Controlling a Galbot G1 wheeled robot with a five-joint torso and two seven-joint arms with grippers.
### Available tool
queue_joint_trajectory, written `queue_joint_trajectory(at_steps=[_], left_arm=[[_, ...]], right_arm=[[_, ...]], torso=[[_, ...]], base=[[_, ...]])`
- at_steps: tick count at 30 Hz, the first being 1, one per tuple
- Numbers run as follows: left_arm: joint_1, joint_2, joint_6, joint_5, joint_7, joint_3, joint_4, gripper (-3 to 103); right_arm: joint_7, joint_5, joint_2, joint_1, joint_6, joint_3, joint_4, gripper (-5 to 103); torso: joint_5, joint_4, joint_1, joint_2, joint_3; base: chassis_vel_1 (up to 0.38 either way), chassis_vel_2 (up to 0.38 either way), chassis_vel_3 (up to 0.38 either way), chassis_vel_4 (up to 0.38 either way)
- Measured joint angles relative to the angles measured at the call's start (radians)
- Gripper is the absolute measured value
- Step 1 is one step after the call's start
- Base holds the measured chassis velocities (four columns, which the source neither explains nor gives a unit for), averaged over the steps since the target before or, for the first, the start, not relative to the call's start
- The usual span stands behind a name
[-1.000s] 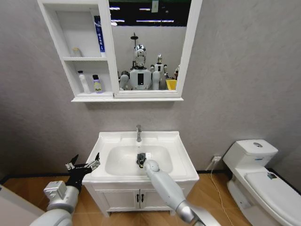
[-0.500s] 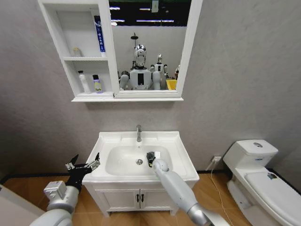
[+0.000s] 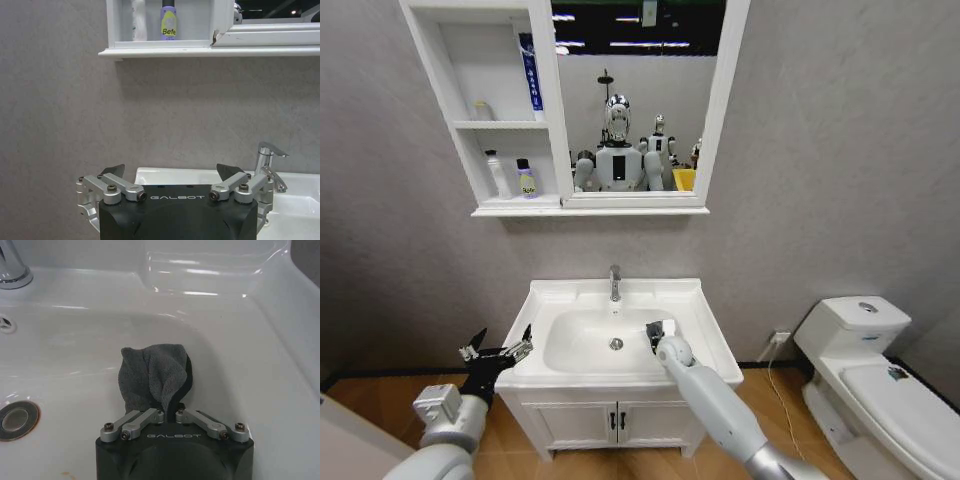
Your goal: Move facial cleanser and shampoo from washbasin to cabinet, then wipe washbasin with towel.
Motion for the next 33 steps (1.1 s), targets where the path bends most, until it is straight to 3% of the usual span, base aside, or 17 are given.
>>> queue_joint_trajectory(at_steps=[17, 23, 27, 33], left_arm=[[0.000, 0.000, 0.000, 0.000, 0.000, 0.000, 0.000, 100], [0.000, 0.000, 0.000, 0.000, 0.000, 0.000, 0.000, 100], [0.000, 0.000, 0.000, 0.000, 0.000, 0.000, 0.000, 100], [0.000, 0.000, 0.000, 0.000, 0.000, 0.000, 0.000, 100]], right_arm=[[-0.050, -0.169, -0.114, -0.008, 0.032, 0.036, 0.171, 5], [-0.175, -0.246, -0.149, 0.026, 0.084, 0.098, 0.085, 5], [-0.313, -0.292, -0.178, 0.079, 0.188, 0.124, -0.023, 5], [-0.417, -0.301, -0.164, 0.113, 0.303, 0.116, -0.102, 5]], torso=[[-0.0003, -0.0002, 0.000, 0.000, 0.000], [-0.0001, -0.0003, 0.000, 0.000, 0.000], [-0.0002, -0.0004, 0.000, 0.000, 0.000], [-0.0002, -0.0003, 0.000, 0.000, 0.000]], base=[[0.000, 0.000, 0.000, 0.000], [0.000, 0.000, 0.000, 0.000], [0.000, 0.000, 0.000, 0.000], [0.000, 0.000, 0.000, 0.000]])
